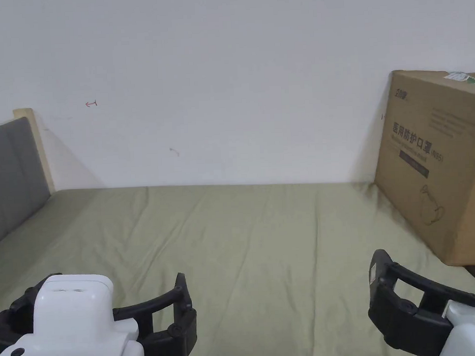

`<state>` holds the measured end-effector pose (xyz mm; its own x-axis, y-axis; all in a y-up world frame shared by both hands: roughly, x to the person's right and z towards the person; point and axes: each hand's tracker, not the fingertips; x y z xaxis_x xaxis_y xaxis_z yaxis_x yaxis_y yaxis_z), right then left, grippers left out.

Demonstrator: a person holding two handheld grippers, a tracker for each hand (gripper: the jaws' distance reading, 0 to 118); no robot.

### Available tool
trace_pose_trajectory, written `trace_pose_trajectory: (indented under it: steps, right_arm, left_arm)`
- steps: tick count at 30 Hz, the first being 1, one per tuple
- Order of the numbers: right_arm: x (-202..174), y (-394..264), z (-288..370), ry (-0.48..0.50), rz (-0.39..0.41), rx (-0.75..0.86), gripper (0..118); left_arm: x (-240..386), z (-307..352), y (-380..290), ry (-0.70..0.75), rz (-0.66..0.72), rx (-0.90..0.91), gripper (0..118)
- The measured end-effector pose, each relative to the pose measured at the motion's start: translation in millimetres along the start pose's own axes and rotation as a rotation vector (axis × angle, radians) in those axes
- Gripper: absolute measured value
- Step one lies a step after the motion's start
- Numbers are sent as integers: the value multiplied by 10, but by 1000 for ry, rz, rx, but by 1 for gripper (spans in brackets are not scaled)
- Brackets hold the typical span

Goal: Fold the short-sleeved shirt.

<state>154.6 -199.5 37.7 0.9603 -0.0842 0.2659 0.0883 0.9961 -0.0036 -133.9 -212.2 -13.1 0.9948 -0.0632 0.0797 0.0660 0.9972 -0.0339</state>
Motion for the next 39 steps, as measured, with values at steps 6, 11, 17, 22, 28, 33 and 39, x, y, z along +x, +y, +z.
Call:
trace_pose_trajectory:
  steps: [6,11,17,22,28,33,39]
  right_arm:
    - [-51,10,-74,83,-150,-67,118]
    - [-46,50,-80,64,-129,-36,118]
    - [-23,44,-102,49,-174,-90,118]
    - [29,23,-151,47,-174,-135,118]
    - [27,28,-151,67,-172,-150,118]
    - [52,13,-160,89,-210,-174,118]
    - [124,-20,-201,111,-240,-206,118]
  left_arm:
    - [9,-61,32,-23,42,-9,118]
    - [44,-65,32,-8,-32,4,118]
    - [33,-92,35,-23,6,-8,118]
    - [45,-101,26,-17,-8,-11,118]
    - [55,-106,44,-13,-10,-4,118]
    - [64,-112,49,-17,-5,-8,118]
    - [82,-113,51,-15,-15,-13,118]
